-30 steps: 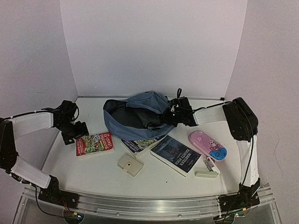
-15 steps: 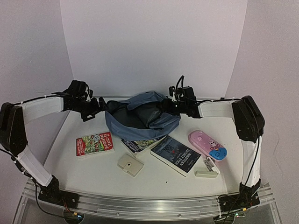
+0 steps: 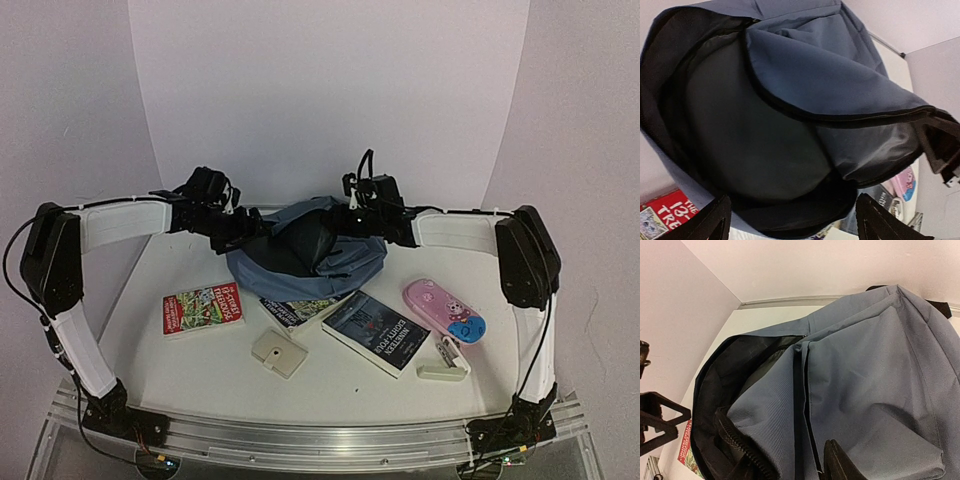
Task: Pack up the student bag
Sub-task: Adjust the student bag at the center of the board.
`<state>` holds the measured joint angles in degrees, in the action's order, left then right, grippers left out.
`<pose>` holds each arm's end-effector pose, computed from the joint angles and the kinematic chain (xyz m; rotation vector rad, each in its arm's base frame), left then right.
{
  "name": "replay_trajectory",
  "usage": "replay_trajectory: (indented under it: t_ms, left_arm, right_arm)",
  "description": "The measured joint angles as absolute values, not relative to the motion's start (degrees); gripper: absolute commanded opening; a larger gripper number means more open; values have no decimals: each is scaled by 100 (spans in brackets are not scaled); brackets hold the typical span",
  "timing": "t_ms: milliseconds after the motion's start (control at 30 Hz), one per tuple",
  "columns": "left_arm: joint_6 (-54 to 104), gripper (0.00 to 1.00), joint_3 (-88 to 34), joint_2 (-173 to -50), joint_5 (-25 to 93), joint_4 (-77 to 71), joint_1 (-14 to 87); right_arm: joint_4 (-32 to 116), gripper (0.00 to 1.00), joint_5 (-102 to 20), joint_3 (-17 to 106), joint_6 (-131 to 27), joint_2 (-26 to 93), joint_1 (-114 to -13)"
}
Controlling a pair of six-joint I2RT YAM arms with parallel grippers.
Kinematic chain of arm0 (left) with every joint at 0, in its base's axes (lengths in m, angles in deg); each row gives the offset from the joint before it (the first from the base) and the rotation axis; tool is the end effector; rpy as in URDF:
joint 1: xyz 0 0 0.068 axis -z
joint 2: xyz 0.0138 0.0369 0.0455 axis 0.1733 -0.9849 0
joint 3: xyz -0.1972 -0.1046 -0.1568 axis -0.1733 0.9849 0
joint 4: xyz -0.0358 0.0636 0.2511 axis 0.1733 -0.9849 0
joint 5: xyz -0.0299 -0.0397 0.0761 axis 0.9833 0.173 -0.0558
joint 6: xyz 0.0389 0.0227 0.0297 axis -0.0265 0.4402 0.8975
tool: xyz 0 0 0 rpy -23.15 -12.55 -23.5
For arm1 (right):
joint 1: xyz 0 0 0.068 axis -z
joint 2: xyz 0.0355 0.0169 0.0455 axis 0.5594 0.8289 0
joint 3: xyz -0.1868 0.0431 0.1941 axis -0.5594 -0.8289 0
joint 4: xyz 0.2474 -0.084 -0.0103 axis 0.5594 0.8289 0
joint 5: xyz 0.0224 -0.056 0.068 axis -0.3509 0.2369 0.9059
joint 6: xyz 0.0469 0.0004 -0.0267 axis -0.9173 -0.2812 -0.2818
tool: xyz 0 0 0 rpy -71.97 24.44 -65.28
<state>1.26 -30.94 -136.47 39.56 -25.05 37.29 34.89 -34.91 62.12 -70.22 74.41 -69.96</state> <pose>0.3452 -0.1876 0.2544 -0.0517 2.4565 -0.7952 0.4028 0.3022 0.2333 -0.3576 2.0320 0.9095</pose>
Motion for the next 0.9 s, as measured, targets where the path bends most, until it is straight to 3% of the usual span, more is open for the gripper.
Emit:
replay_trajectory:
  t_ms: [233,433,533,667,900]
  left_arm:
    - [-689,97,-3783,-14454,4634,-1889,3718]
    - [-1317,97,-4062,-15247,4989,-1648,3741]
    - [-1516,93,-4317,-15507,5008,-1587,3744]
    - [-1759,79,-4510,-15688,5003,-1385,3749]
    - [-2127,71,-4675,-15924,4978,-1012,3755]
  right_arm:
    - [3519,29,-3649,6215,-7229,7546,-6966]
    - [3433,26,-3692,6118,-7311,7546,-6957]
    - [3411,26,-3690,5990,-7320,7546,-6957]
    - [3375,26,-3690,5799,-7330,7546,-6957]
    - [3243,25,-3690,5493,-7333,7483,-6957]
